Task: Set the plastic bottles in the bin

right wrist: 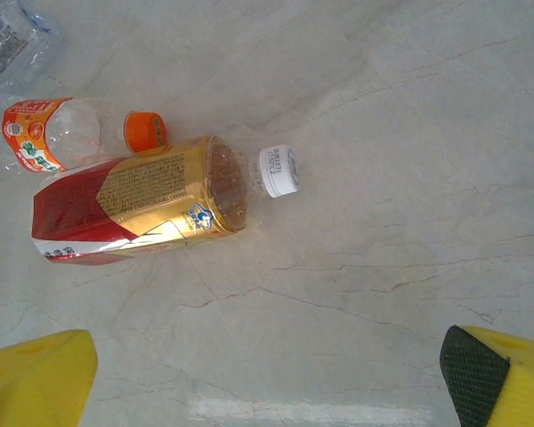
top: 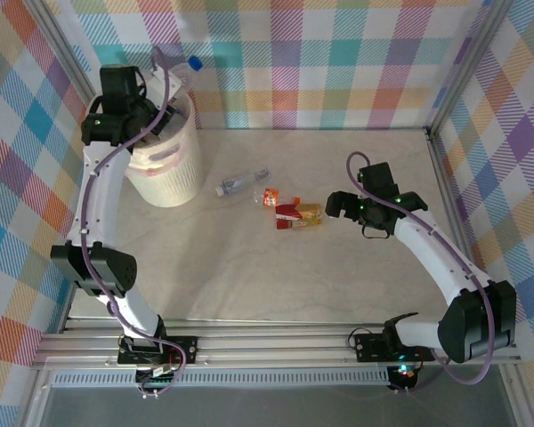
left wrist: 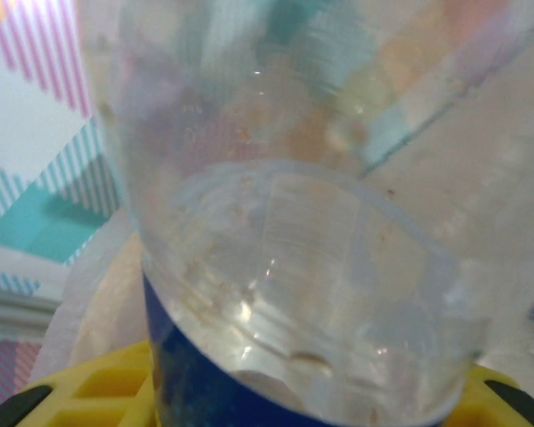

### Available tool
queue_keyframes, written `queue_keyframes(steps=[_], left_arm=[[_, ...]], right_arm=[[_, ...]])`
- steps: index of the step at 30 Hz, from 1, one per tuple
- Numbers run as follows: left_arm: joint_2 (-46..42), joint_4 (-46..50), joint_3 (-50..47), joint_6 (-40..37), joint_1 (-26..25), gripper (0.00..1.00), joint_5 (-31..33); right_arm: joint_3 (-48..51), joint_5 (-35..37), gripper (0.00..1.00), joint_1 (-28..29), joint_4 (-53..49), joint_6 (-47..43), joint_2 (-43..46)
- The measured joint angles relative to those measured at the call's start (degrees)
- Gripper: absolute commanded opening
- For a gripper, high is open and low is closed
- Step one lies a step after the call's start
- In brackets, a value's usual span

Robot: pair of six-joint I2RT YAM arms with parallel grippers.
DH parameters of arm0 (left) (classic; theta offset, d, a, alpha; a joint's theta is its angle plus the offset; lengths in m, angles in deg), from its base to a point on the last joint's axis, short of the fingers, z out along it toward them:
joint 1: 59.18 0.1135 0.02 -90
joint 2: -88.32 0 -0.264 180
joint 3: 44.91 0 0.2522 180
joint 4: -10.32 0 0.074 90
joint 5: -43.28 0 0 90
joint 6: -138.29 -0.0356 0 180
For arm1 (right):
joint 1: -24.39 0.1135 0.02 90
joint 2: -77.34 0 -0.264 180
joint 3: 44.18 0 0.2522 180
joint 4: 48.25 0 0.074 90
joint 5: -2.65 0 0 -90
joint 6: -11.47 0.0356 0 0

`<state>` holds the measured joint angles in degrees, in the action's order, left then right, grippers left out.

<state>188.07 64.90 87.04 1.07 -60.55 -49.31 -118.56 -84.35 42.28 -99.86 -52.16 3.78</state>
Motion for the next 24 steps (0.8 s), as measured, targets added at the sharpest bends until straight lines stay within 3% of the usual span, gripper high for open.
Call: queue_keyframes(steps=[14, 24], left_arm=[[7.93, -0.48, 1.86, -3.76, 7.41, 0.46, 1.9], [9.49, 1.25, 1.88, -6.03, 9.07, 0.79, 4.44]], right_arm=[[0.0, 0.04, 1.0, 0.0, -1.29, 0.57, 0.07], [-0.02, 0.0, 1.0, 0.0, -1.51, 0.96, -0.98]])
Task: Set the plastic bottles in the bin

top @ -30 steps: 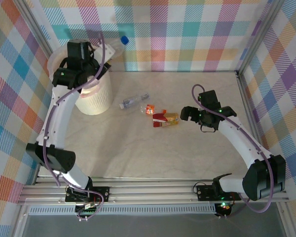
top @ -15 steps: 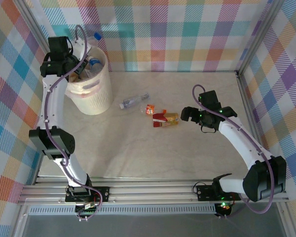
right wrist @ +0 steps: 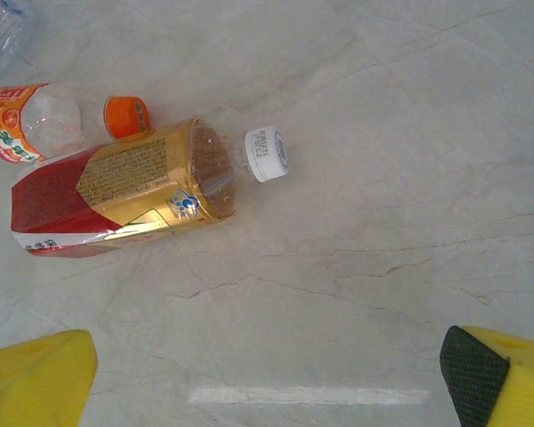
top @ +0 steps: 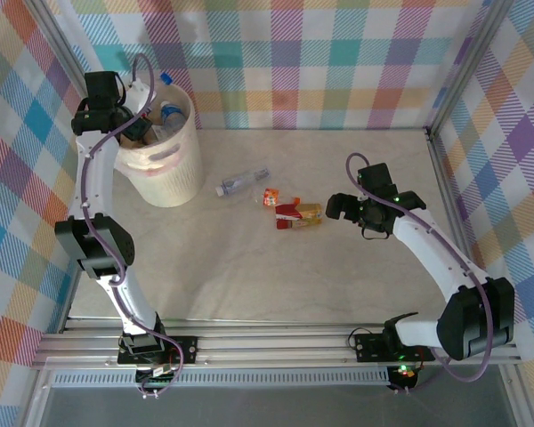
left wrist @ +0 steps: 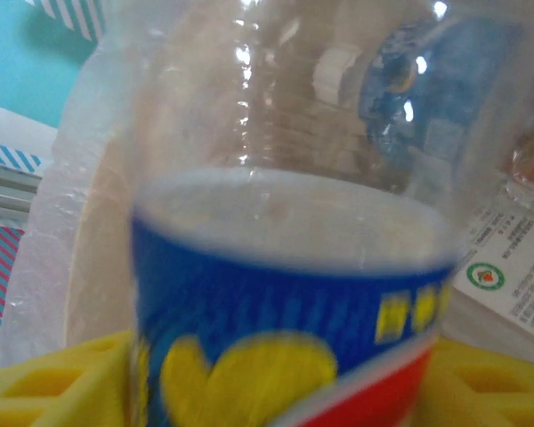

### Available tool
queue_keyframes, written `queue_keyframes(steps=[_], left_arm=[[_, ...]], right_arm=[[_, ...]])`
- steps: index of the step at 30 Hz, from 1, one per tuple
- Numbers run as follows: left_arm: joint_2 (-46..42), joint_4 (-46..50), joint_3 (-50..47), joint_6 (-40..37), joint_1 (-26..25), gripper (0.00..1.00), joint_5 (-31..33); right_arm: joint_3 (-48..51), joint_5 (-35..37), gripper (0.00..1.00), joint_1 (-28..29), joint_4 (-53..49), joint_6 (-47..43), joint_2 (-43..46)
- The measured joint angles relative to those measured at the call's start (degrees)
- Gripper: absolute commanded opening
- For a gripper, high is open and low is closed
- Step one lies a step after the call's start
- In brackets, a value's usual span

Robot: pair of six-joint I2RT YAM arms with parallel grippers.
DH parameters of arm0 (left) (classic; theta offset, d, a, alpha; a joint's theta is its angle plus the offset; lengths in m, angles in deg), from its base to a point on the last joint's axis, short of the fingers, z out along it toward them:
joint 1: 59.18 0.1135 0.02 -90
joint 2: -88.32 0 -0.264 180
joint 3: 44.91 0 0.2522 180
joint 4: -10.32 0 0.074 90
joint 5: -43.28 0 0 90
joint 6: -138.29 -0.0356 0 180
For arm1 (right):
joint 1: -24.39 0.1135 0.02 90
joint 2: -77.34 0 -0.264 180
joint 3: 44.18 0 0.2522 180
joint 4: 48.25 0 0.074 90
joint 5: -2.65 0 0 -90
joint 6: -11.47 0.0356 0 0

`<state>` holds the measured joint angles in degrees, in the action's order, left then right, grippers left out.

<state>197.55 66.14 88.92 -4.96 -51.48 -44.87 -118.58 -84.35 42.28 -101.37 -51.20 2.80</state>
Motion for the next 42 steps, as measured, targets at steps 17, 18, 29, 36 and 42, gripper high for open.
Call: queue_keyframes(steps=[17, 18, 29, 36, 42], left_arm=[[-3.54, 1.09, 0.0, 5.49, 0.0, 0.96, -4.5], [-4.61, 0.83, 0.0, 6.69, 0.0, 0.97, -5.18], [-18.47, -6.91, -1.07, 29.46, -0.02, 1.0, -11.67], [-24.68, -13.35, -8.46, 43.5, -1.4, 1.0, -16.57], [-32.24, -18.62, -27.36, 48.81, -14.6, 1.0, -16.22]], right_arm=[[-0.22, -0.02, 1.0, 0.0, 0.02, 0.17, 0.0], [-0.22, -0.04, 1.0, 0.0, 0.02, 0.2, 0.0], [-0.2, -0.68, 1.0, 0.0, 0.31, 0.76, 0.0], [0.17, -0.66, 1.0, 0.0, 0.94, 1.03, 0.13], [1.97, -0.63, 1.0, -0.15, 1.07, 2.34, 1.73]])
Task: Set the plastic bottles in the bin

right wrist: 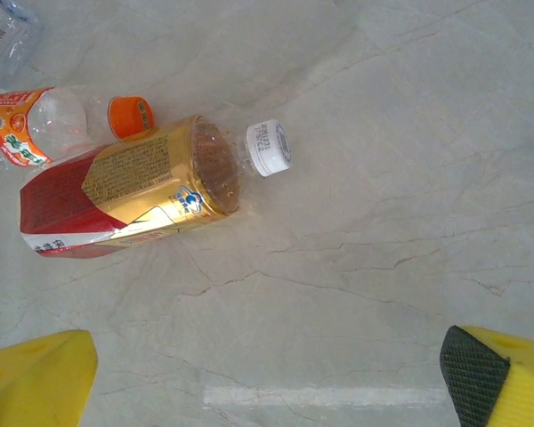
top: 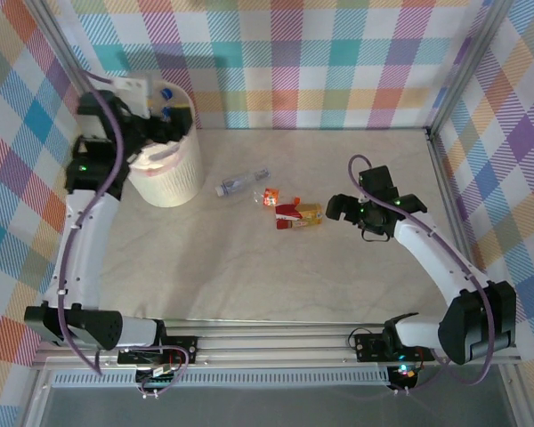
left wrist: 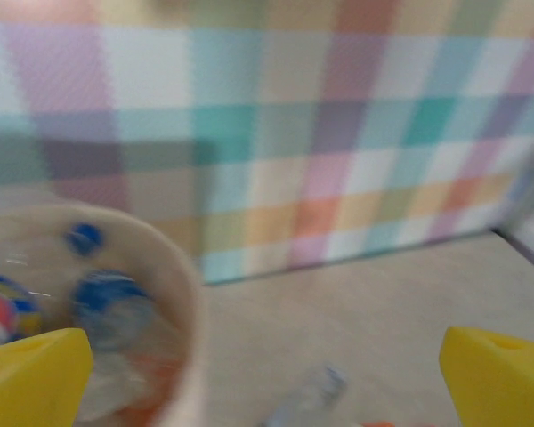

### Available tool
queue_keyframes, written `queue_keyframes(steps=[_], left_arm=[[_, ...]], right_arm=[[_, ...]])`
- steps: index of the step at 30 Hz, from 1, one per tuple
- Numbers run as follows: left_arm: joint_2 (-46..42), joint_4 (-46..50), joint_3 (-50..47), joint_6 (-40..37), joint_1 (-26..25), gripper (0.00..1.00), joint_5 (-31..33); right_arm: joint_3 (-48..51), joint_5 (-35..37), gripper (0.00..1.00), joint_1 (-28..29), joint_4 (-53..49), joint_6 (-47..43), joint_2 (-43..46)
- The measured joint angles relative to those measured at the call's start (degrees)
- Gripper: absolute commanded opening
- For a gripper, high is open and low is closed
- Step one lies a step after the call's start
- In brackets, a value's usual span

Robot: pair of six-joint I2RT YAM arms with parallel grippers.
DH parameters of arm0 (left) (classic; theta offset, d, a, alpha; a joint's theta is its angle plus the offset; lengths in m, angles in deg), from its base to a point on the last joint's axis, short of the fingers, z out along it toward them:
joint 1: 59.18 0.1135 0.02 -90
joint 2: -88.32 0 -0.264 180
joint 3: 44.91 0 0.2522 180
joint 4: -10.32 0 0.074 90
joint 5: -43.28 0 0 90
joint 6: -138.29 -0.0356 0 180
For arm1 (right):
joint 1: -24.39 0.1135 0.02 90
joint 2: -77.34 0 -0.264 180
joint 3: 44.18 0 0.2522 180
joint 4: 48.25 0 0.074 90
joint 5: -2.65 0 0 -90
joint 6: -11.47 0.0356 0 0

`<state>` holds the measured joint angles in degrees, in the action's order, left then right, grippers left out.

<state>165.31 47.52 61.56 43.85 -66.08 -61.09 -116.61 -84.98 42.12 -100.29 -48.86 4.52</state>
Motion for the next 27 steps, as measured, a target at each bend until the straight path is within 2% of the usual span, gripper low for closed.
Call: queue_keyframes(steps=[6, 11, 20, 27], left_arm=[[0.37, -3.5, -8.35, -0.42, -13.94, 1.0, 4.17], [4.66, -7.63, -10.75, -2.21, -23.56, 1.0, 5.46], [20.55, -9.81, -10.97, -7.06, -31.19, 1.0, 3.17], [34.12, -2.47, -2.99, -12.9, -37.99, 1.0, 9.6]], right_arm=[[2.01, 0.24, 1.0, -1.22, -0.09, 1.46, 3.23], [3.65, 0.92, 1.0, -3.21, -0.72, 2.89, 6.14], [6.67, 2.64, 1.0, -5.95, -4.57, 4.46, 11.37], [6.88, 5.22, 1.0, -6.16, -8.04, 4.7, 14.34]])
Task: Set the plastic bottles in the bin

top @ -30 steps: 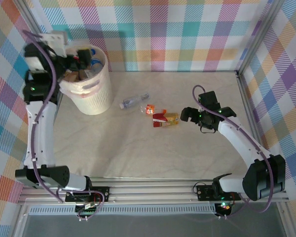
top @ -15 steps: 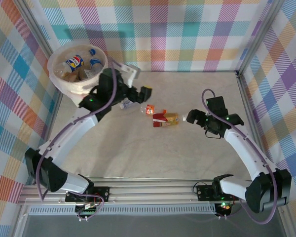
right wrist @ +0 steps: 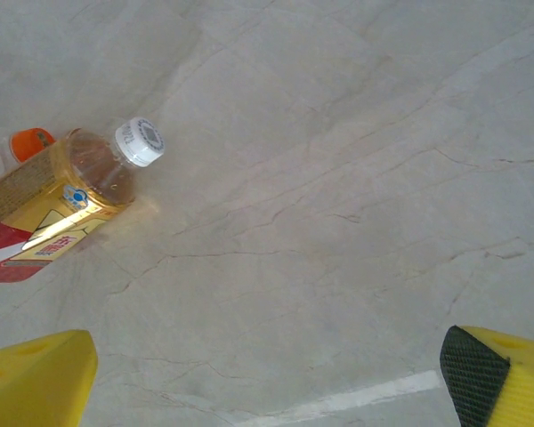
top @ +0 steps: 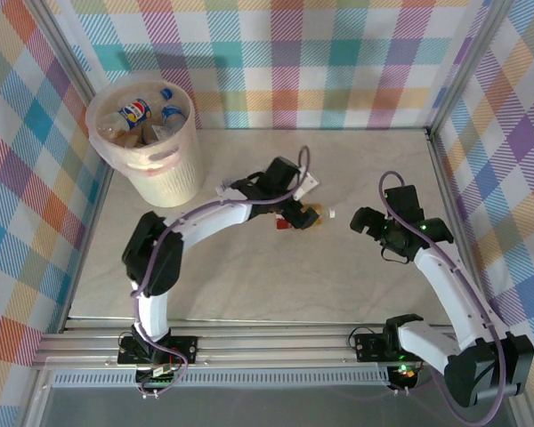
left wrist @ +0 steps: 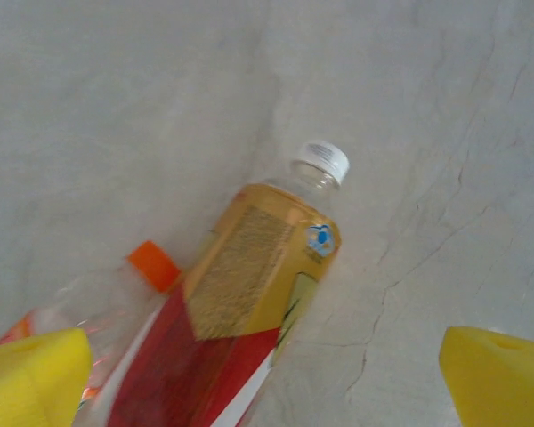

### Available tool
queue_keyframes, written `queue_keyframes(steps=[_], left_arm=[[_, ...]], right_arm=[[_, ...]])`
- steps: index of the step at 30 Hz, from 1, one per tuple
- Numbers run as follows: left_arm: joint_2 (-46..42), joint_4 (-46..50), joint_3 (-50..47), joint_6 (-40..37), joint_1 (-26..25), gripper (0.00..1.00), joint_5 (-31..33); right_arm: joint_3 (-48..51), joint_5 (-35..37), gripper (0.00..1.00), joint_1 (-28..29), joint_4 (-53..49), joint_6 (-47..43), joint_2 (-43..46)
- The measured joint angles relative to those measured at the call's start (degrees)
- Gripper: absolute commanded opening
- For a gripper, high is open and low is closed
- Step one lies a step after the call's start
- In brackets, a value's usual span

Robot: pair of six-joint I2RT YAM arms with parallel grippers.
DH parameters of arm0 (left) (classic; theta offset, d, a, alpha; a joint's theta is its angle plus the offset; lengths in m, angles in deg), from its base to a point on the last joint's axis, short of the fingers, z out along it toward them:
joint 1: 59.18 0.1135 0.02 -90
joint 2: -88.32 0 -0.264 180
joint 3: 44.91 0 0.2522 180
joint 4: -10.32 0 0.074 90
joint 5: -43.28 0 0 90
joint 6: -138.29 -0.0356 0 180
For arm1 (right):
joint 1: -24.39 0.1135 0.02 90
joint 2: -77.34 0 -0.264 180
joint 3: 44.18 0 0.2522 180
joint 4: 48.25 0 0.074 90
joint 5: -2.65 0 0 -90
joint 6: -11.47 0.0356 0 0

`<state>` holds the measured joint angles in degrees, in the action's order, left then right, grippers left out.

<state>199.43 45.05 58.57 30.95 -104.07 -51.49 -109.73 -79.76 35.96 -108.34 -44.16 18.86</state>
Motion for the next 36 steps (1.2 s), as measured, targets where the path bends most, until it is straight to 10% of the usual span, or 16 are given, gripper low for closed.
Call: queue_keyframes(steps=[24, 36], left_arm=[[21.46, 17.97, 24.72, -5.29, -2.73, 0.97, 11.06], [22.67, 18.99, 24.87, -4.57, -2.73, 0.78, 12.22]], right_arm=[[0.0, 2.27, 1.0, -0.37, -2.71, -0.04, 0.76], [0.15, 2.25, 1.0, -0.37, -2.51, -0.07, 0.0]])
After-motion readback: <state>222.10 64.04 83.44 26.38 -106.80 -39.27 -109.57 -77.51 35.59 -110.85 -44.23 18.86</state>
